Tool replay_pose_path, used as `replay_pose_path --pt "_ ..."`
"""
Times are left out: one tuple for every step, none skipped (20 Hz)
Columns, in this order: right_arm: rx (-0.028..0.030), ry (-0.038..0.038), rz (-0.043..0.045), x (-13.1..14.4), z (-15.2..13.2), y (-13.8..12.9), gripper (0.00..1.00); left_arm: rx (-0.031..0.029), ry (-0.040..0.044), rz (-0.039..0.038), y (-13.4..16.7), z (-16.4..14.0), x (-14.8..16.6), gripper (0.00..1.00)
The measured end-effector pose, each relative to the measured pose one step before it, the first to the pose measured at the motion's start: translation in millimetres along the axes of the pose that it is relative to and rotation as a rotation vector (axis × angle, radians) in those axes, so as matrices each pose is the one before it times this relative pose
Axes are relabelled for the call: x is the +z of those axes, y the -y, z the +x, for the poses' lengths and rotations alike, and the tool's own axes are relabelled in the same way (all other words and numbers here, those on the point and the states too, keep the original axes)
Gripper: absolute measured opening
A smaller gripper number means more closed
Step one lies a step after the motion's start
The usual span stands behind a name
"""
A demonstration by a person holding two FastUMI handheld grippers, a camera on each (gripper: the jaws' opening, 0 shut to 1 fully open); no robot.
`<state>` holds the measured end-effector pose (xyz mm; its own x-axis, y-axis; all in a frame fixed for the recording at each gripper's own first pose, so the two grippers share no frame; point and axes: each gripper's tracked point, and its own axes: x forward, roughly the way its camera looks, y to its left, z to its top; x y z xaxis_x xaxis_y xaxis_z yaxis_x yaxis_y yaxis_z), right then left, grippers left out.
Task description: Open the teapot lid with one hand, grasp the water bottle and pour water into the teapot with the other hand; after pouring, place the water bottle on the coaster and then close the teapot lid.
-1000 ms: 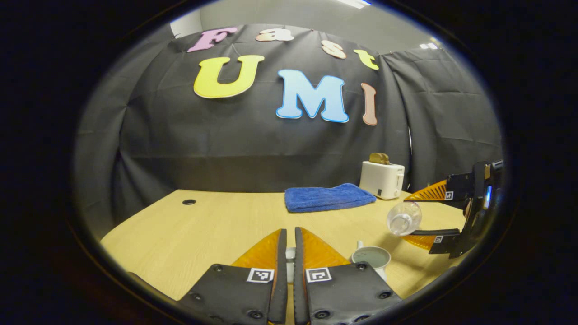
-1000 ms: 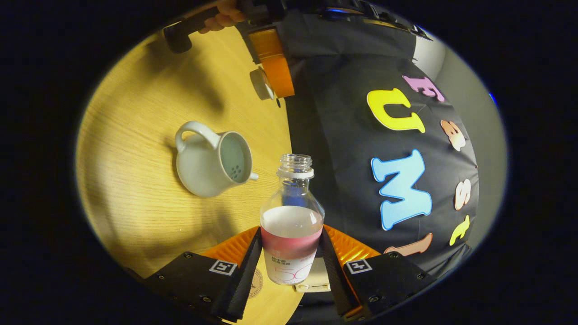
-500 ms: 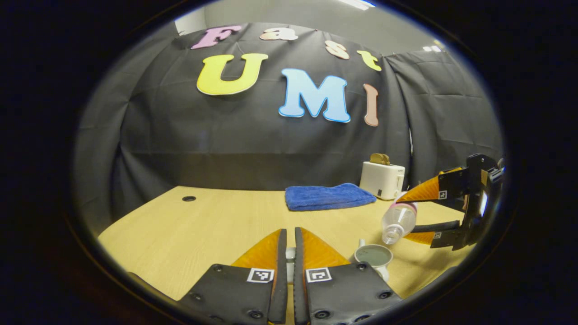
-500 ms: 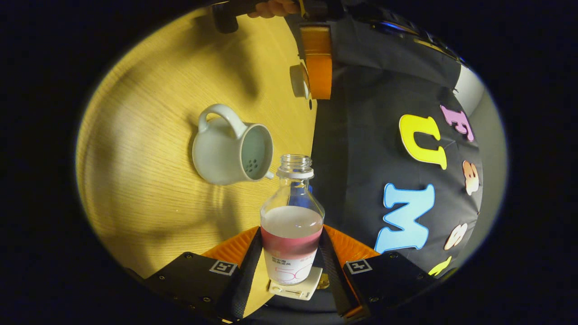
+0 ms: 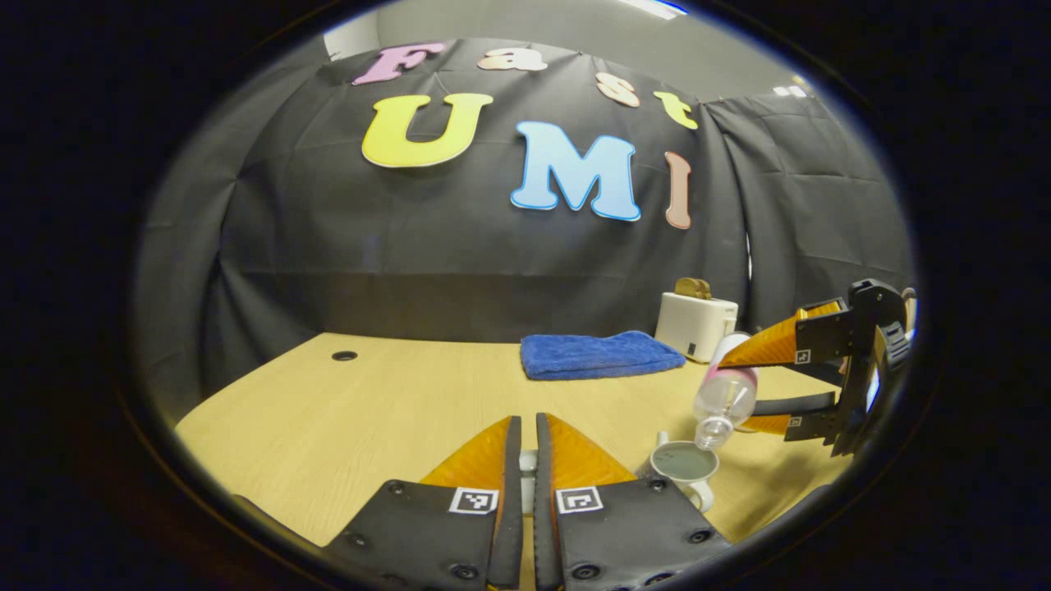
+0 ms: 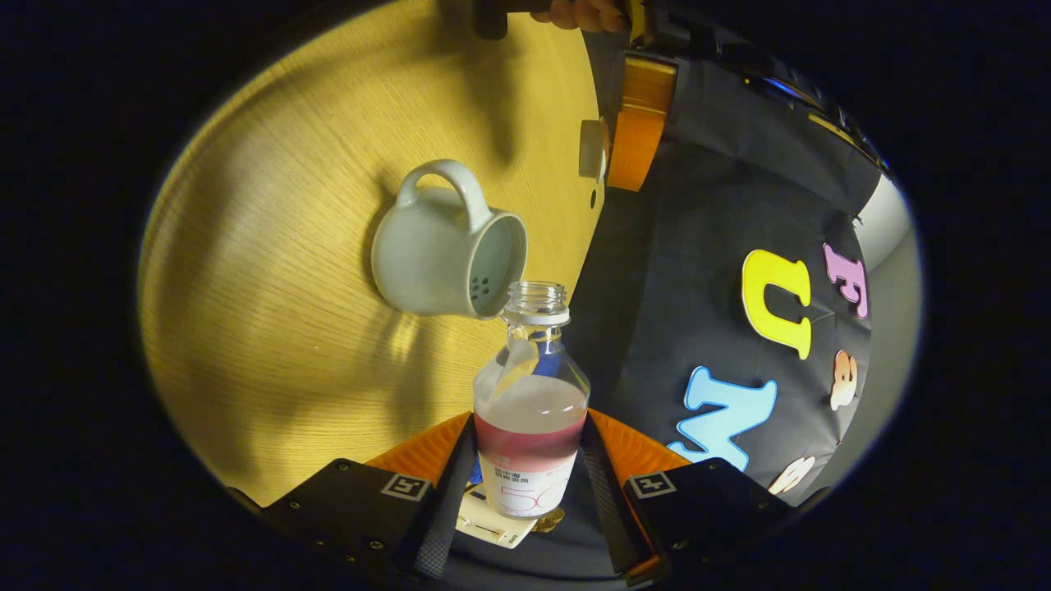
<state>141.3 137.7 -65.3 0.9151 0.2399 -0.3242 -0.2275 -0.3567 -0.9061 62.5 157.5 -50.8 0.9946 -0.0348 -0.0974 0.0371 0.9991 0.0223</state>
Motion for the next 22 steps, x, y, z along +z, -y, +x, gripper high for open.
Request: replay_pose_path --pt "-0.00252 0.00219 -0.02008 1.0 -0.55 2.34 0.72 0.0002 0.00043 0.0003 0.35 0.82 -0.2 0.12" --pt "-0.00651 0.00059 -0.02252 1.49 -1.3 3.18 0.72 -0.00096 0.00081 -0.00168 0.6 0.47 0.48 0.12" --pt "-0.00289 0.0009 -0.02461 -0.38 -0.65 2.74 0.72 -0.00107 0.00065 -0.00272 0.66 0.0 0.14 0.12" --pt "-0.00292 0.0015 -0.02406 -0.66 2.55 3.26 0.72 -0.00118 -0.00006 -0.00368 0.44 0.33 -0.11 0.12" --pt "-0.0039 0.00105 -0.023 -1.09 -0.12 2.48 0.72 -0.00031 -0.00026 -0.00265 0.72 0.33 -0.56 0.12" --pt "-0.00418 -0.00004 -0.02223 0.22 -0.52 0.06 0.73 0.00012 0.00027 -0.00181 0.26 0.37 -0.46 0.12" --pt "-0.00653 -0.00041 -0.01816 0.73 0.35 1.46 0.72 0.00137 -0.00047 -0.00191 -0.56 -0.47 -0.33 0.12" --pt "-0.00541 -0.00059 -0.01861 -1.07 0.6 2.42 0.72 0.00054 -0.00075 0.0 -0.34 0.12 -0.16 0.12" --pt "-0.00594 0.00029 -0.01319 0.14 0.49 2.76 0.72 0.0011 -0.00026 -0.00065 -0.08 -0.43 -0.62 0.12" --pt "-0.00097 0.00075 -0.00836 -0.16 -0.2 -2.08 0.72 0.0003 -0.00081 -0.00007 0.01 0.07 -0.12 0.12" --pt "-0.00218 0.00046 -0.00585 0.97 0.24 -0.85 0.72 0.00022 -0.00066 -0.00134 0.13 0.44 -0.47 0.12" --pt "-0.00356 -0.00117 -0.00946 0.27 0.04 0.7 0.72 -0.00029 -0.00165 -0.00062 0.38 -0.45 -0.38 0.12" --pt "-0.00873 -0.00175 -0.01369 0.09 -0.39 2.73 0.72 -0.00035 -0.00143 -0.00164 -0.32 -0.01 -0.53 0.12" --pt "-0.00872 -0.004 -0.01707 1.57 -0.37 1.12 0.72 -0.00052 -0.00065 -0.00155 0.29 -0.02 -0.3 0.12" --pt "-0.00922 -0.00015 -0.02006 -0.08 -1.06 1.45 0.72 0.00053 -0.00069 -0.00076 0.18 0.8 -0.04 0.12" --pt "-0.01144 -0.00346 -0.01713 -0.88 1.77 3.2 0.72 -0.00015 0.00108 -0.00028 0.13 -0.01 0.44 0.12" --pt "-0.00864 0.00011 -0.01741 -0.64 -0.19 0.67 0.72 -0.00034 0.00035 0.00051 -0.14 -0.44 0.54 0.12" --pt "-0.00948 -0.00287 -0.01037 -0.67 2.31 3.15 0.72 0.00073 0.00023 0.00039 -0.38 0.15 -1.1 0.12" --pt "-0.0044 -0.00445 0.00061 -1.08 -0.07 1.12 0.72 0.00102 -0.00044 0.00056 0.17 -0.56 0.14 0.12" --pt "0.00047 -0.00191 0.0109 -0.33 -0.06 -2.23 0.72 -0.00041 -0.00015 -0.00029 0.1 0.58 -0.4 0.12" --pt "0.00301 0.00066 0.00842 0.35 -0.35 -2.31 0.72 -0.00021 -0.00019 -0.00042 0.19 -0.21 0.36 0.12" --pt "-0.00349 0.00125 -0.00047 0.18 0.59 0.36 0.72 -0.00053 -0.00145 0.00043 -0.52 -0.63 -0.18 0.12"
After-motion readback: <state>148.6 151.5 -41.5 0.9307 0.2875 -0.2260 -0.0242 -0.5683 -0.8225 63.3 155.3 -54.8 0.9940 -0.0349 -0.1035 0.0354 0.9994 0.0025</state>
